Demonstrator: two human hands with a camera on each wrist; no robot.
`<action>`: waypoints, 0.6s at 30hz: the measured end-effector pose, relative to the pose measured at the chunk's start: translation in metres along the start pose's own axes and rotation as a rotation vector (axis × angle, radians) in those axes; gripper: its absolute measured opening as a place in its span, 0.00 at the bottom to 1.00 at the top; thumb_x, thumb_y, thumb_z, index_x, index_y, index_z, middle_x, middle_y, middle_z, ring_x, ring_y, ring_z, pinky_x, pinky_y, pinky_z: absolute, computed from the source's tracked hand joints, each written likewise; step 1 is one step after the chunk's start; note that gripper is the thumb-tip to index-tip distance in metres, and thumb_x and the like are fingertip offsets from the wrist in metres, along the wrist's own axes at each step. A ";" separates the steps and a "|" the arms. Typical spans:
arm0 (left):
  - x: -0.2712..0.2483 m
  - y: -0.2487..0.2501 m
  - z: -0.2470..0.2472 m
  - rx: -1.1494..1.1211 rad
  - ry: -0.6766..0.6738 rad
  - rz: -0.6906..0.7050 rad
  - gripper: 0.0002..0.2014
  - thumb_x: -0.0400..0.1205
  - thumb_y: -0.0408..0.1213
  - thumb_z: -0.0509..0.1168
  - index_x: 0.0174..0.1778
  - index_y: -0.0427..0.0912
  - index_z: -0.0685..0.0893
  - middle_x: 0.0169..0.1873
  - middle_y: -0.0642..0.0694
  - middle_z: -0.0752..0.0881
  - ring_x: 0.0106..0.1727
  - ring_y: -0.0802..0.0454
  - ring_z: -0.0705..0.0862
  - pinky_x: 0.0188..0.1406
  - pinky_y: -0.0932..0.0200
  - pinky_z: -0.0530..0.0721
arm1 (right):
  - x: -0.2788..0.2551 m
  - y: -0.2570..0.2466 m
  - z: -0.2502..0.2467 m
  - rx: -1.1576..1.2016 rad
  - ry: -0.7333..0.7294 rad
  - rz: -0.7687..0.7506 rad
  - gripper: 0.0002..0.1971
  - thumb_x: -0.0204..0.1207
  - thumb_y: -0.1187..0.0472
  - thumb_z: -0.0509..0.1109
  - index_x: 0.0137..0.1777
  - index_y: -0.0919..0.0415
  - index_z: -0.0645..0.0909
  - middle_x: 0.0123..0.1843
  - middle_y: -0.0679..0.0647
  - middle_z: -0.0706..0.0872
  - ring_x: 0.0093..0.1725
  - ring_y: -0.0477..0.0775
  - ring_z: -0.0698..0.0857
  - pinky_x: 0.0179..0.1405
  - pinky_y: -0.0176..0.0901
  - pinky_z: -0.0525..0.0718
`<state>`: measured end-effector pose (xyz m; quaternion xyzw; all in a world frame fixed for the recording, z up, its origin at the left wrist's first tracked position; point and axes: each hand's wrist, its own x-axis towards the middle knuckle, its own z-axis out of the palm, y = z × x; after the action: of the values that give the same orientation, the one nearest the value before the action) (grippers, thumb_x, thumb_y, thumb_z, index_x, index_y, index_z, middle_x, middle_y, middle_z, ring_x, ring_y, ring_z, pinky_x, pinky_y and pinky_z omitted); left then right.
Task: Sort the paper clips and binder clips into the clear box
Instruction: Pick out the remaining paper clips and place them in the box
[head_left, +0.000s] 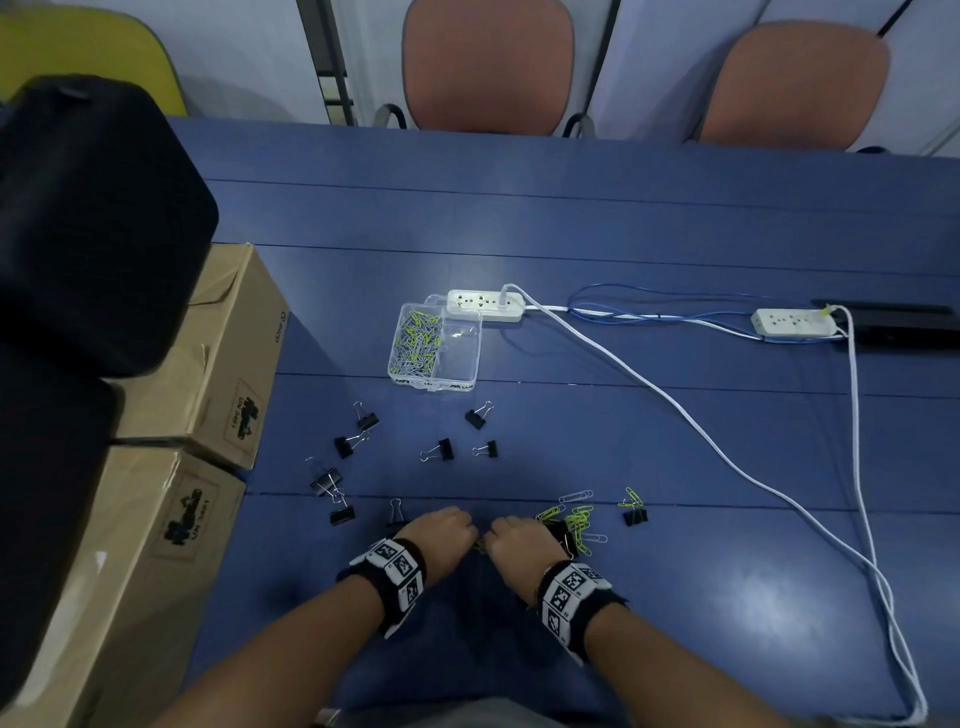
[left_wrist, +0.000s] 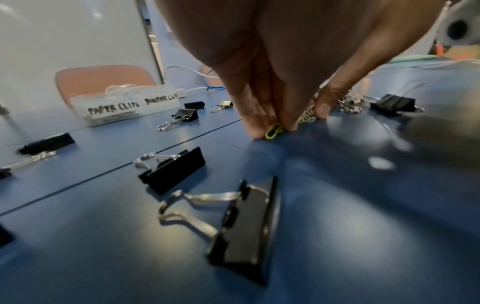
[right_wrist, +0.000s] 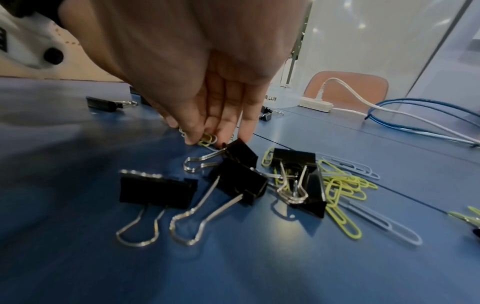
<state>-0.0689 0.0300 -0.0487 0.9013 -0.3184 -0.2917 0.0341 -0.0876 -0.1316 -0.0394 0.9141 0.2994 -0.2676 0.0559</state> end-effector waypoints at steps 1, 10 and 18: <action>0.000 0.000 0.000 0.016 -0.016 0.031 0.02 0.75 0.30 0.70 0.41 0.37 0.84 0.44 0.40 0.85 0.49 0.45 0.84 0.44 0.55 0.83 | 0.002 0.000 0.005 0.004 -0.029 -0.002 0.11 0.52 0.59 0.82 0.34 0.55 0.85 0.34 0.52 0.86 0.33 0.54 0.86 0.30 0.41 0.83; -0.002 -0.002 0.006 -0.043 0.051 0.040 0.06 0.78 0.25 0.61 0.48 0.32 0.81 0.48 0.33 0.83 0.50 0.35 0.81 0.53 0.42 0.82 | 0.002 0.001 0.002 0.038 0.029 0.007 0.14 0.70 0.68 0.69 0.56 0.66 0.80 0.52 0.63 0.84 0.52 0.63 0.84 0.51 0.53 0.81; -0.004 0.012 0.015 -0.024 0.090 -0.101 0.18 0.80 0.23 0.57 0.67 0.32 0.75 0.62 0.35 0.78 0.66 0.37 0.75 0.61 0.46 0.78 | 0.002 -0.001 0.005 0.085 0.051 0.024 0.17 0.74 0.72 0.63 0.63 0.70 0.76 0.60 0.68 0.81 0.60 0.69 0.79 0.61 0.59 0.74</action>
<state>-0.0867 0.0245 -0.0559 0.9279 -0.2672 -0.2562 0.0442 -0.0888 -0.1310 -0.0443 0.9257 0.2781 -0.2562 0.0126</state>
